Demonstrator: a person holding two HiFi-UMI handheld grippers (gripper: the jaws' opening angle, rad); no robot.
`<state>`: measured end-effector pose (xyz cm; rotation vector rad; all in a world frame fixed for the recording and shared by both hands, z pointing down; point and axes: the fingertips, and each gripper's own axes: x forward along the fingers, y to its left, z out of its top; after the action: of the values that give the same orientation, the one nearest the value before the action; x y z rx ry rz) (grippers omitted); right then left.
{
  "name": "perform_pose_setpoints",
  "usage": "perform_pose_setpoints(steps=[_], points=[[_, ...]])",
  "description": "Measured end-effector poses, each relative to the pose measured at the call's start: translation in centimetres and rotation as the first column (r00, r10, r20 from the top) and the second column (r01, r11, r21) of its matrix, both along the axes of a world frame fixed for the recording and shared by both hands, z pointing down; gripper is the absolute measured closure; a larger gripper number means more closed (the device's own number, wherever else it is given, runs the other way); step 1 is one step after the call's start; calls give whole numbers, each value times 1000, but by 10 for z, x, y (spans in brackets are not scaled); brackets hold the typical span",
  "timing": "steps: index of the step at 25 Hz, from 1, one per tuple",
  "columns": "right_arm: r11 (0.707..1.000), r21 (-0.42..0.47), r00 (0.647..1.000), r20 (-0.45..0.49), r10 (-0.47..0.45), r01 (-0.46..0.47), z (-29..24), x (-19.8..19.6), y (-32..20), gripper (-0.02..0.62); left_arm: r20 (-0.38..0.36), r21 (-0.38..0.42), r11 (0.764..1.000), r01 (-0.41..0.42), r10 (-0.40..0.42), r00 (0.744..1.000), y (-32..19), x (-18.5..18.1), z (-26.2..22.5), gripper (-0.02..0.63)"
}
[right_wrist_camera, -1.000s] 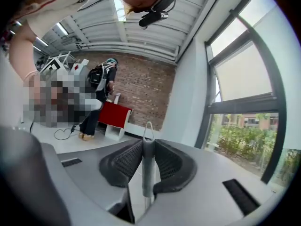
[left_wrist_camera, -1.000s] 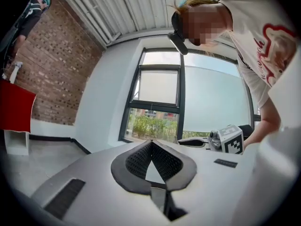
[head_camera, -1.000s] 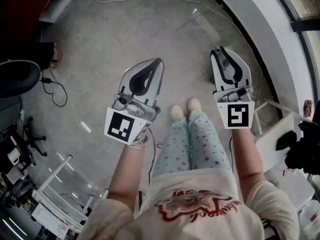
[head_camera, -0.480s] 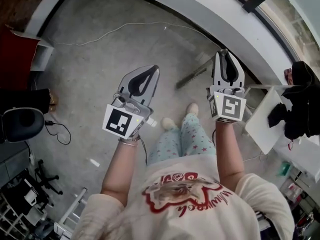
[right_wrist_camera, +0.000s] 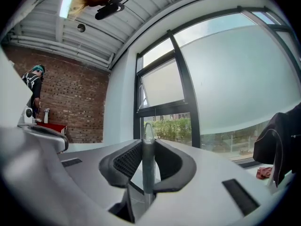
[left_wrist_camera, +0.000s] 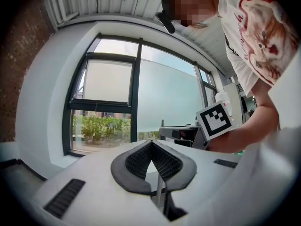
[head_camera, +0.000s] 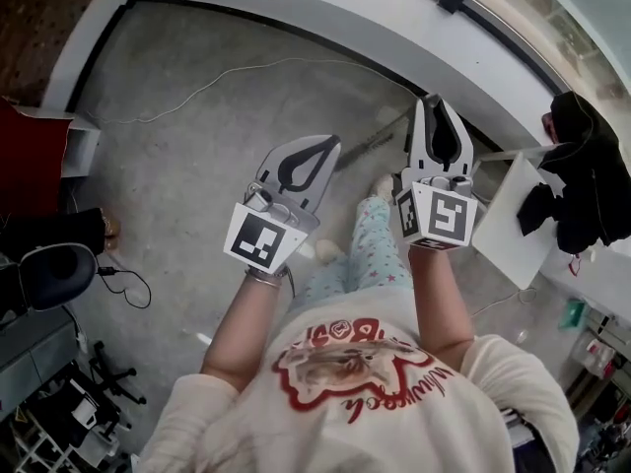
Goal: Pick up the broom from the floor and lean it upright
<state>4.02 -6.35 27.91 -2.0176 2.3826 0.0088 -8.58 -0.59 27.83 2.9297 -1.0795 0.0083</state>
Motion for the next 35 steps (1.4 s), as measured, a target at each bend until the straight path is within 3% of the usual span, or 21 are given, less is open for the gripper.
perform_pose_setpoints(steps=[5, 13, 19, 26, 30, 35], points=[[999, -33, 999, -21, -29, 28, 11, 16, -32, 497, 1, -27, 999, -39, 39, 999, -38, 37, 0, 589], [997, -76, 1000, 11, -10, 11, 22, 77, -99, 497, 0, -70, 996, -51, 51, 999, -133, 90, 6, 589], [997, -63, 998, 35, 53, -51, 10, 132, -139, 497, -3, -56, 994, -96, 96, 995, -190, 139, -1, 589], [982, -52, 983, 15, 184, -183, 3, 191, -160, 497, 1, -24, 976, -218, 218, 976, -227, 191, -14, 590], [952, -66, 954, 14, 299, -298, 7, 217, -177, 497, -12, -53, 944, -327, 327, 945, -256, 218, -2, 590], [862, -103, 867, -9, 498, -496, 21, 262, -199, 497, -30, -135, 848, -513, 514, 857, -308, 263, 25, 589]])
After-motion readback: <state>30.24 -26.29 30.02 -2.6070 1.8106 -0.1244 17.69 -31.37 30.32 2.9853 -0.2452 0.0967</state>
